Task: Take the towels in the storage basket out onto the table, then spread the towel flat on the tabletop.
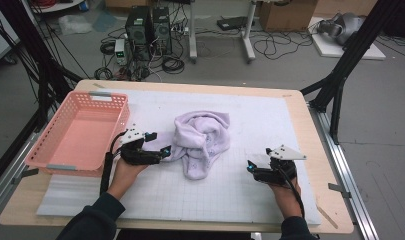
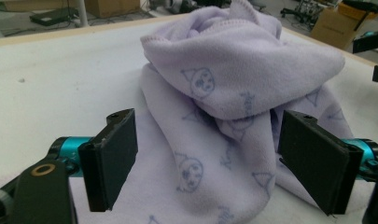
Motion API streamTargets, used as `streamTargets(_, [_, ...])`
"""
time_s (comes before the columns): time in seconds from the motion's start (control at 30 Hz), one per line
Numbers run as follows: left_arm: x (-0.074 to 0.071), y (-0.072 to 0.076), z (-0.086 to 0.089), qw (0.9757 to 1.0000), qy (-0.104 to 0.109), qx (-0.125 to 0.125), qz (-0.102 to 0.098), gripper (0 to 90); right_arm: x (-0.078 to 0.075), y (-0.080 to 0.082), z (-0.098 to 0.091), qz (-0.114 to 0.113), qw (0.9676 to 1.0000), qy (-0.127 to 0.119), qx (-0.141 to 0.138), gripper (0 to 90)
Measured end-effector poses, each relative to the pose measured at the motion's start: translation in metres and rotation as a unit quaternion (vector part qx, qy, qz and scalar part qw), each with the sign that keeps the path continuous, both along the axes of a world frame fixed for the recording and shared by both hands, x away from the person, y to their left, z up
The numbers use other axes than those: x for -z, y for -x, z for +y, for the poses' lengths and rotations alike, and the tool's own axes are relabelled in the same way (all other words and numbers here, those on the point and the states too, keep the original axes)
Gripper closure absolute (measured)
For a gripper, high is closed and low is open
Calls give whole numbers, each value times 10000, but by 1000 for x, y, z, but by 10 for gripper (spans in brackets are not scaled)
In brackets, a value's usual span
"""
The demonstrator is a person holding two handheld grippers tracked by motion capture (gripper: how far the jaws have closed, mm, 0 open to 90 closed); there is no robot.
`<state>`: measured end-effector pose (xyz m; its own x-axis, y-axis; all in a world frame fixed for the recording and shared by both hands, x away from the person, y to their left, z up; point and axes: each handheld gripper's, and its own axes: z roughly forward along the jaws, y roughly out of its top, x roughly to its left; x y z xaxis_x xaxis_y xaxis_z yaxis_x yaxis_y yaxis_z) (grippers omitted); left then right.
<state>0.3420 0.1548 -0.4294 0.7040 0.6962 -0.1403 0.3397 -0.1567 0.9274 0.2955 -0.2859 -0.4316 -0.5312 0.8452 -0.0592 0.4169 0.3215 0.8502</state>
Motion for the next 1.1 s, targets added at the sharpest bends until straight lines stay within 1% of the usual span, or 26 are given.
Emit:
streamTargets(0.07, [3, 2, -1, 10000, -68, -21, 49, 193, 0, 0, 0, 6, 10000, 12, -14, 171])
streamTargets(0.13, [4, 3, -1, 9998, -139, -19, 157, 191, 0, 1, 1, 17, 10000, 35, -43, 171])
streamTargets(0.17, [4, 4, -1, 9998, -157, -32, 153, 191, 1, 0, 1, 21, 10000, 44, -52, 171])
streamTargets(0.2, [4, 6, 0, 9999, -117, -53, 85, 191, 1, 0, 1, 28, 10000, 36, -46, 171])
streamTargets(0.23, [5, 8, 1, 9999, -96, -53, 58, 190, 1, 0, 1, 22, 10000, 34, -42, 171])
streamTargets(0.27, [5, 9, 1, 9999, -111, -82, 27, 187, 0, -2, 2, -14, 10000, 36, -40, 171])
streamTargets(0.33, [5, 10, 1, 9999, -147, -65, 49, 187, 1, -3, 3, -51, 10000, 46, -15, 171])
streamTargets(0.4, [6, 11, 1, 9999, -133, -66, 56, 187, 0, -4, 4, -49, 10000, 54, 0, 171])
streamTargets(0.43, [6, 11, 1, 9998, -166, -40, 48, 187, -1, -5, 5, -30, 10000, 50, 30, 171])
streamTargets(0.47, [7, 11, 0, 9998, -195, -19, 44, 188, -2, -5, 6, -30, 10000, 5, 52, 171])
streamTargets(0.5, [7, 11, 0, 9997, -229, 37, 34, 197, -3, -7, 6, -58, 9999, -46, 71, 170])
streamTargets(0.53, [8, 10, 1, 9997, -239, 104, 13, 239, -3, -7, 7, -45, 9999, -68, 107, 170])
streamTargets(0.57, [8, 10, 1, 9995, -256, 168, 14, 301, -3, -7, 7, -51, 9999, -77, 142, 170])
streamTargets(0.6, [8, 9, 1, 9993, -303, 214, 27, 318, -3, -8, 7, -51, 9999, -66, 140, 170])
streamTargets(0.67, [9, 8, -2, 9988, -373, 287, 97, 317, -2, -8, 7, 22, 9998, -100, 178, 171])
streamTargets(0.73, [10, 8, -5, 9983, -446, 359, 96, 340, -2, -8, 5, 30, 9997, -145, 203, 171])
streamTargets(0.77, [10, 7, -8, 9978, -510, 418, 110, 344, -2, -7, 5, 42, 9996, -166, 224, 171])
streamTargets(0.8, [10, 7, -12, 9967, -615, 503, 157, 344, -2, -7, 5, 42, 9996, -166, 224, 171])
streamTargets(0.83, [10, 6, -17, 9961, -678, 551, 150, 346, -3, -7, 5, 22, 9997, -151, 193, 171])
streamTargets(0.87, [9, 5, -24, 9947, -794, 632, 153, 353, -3, -6, 5, 23, 9997, -168, 183, 171])
streamTargets(0.9, [9, 5, -29, 9939, -870, 663, 123, 361, -2, -6, 7, 18, 9998, -173, 119, 171])
streamTargets(1.0, [10, 0, -42, 9915, -1081, 715, 137, 383, -2, -5, 9, 68, 9998, -151, 77, 171])
streamTargets(1.03, [11, -2, -47, 9898, -1203, 734, 209, 450, -2, -4, 12, 77, 9998, -154, 23, 171])
streamTargets(1.07, [12, -4, -51, 9873, -1369, 769, 256, 450, -2, -4, 12, 77, 9998, -154, 23, 171])
streamTargets(1.1, [14, -5, -54, 9848, -1549, 737, 279, 676, -2, -4, 14, 88, 9998, -157, -26, 171])
